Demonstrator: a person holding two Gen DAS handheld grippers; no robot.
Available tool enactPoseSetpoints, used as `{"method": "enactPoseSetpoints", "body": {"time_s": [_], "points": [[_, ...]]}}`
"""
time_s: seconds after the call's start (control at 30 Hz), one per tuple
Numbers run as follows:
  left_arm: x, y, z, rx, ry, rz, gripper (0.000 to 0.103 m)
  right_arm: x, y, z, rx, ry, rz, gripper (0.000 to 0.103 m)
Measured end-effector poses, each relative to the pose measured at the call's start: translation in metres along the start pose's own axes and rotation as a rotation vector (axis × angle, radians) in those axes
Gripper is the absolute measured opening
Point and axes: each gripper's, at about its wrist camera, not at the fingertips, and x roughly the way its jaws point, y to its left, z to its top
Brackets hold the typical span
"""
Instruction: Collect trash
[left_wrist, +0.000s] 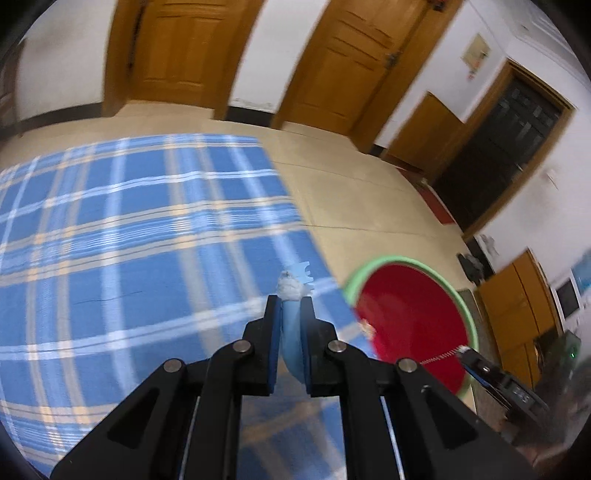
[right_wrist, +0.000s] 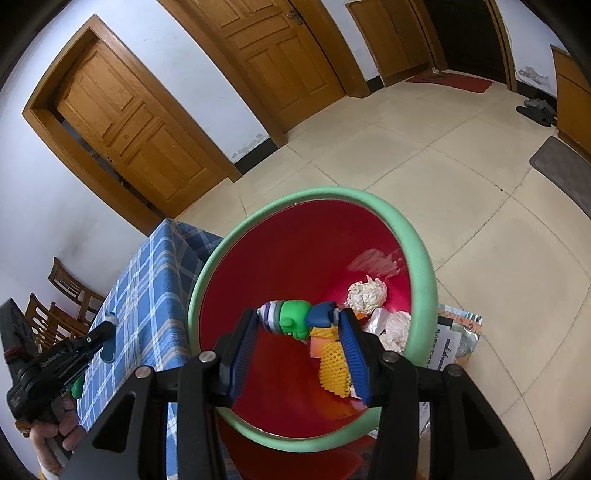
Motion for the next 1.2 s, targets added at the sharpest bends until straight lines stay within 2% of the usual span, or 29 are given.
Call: {"method": "enactPoseSetpoints", "body": {"time_s": [0.13,0.23,0.6,0.63,0.7,0.77,0.83,0.97,1.13,1.2], "points": [[0.008,-0.033,-0.003,0.079,0.025,-0.039,0.009,-0.006,-0.003,0.002,0.0,-0.015,-0.006,0.049],[0.015,-0.05,-0.006,0.118,0.047,-0.059,0.009,-0.01,-0.005,0.004,-0.007,-0.023,-0.004,0.053],[0.037,-0.089,-0.02,0.23,0.123,-0.072,0.011,-0.025,-0.01,0.008,-0.001,-0.069,-0.01,0.055],[0.034,-0.09,-0.022,0.231,0.126,-0.075,0.013,-0.025,-0.01,0.008,-0.001,-0.07,-0.009,0.055],[0.032,-0.09,-0.022,0.228,0.124,-0.07,0.028,-0.027,-0.009,0.008,-0.003,-0.073,-0.007,0.055],[0.027,-0.09,-0.023,0.226,0.112,-0.061,0.035,-0.027,-0.006,0.008,-0.01,-0.073,-0.005,0.056],[0.021,-0.089,-0.024,0.231,0.102,-0.047,0.038,-0.029,-0.001,0.007,-0.023,-0.074,0.0,0.059],[0.006,-0.082,-0.025,0.219,0.072,-0.017,0.052,-0.035,0.009,0.004,-0.058,-0.077,0.018,0.067],[-0.02,-0.062,-0.028,0.181,0.028,0.046,0.06,-0.041,0.029,-0.002,-0.1,-0.072,0.04,0.077],[-0.03,-0.053,-0.03,0.167,0.015,0.072,0.067,-0.043,0.039,-0.006,-0.123,-0.069,0.05,0.08]]}}
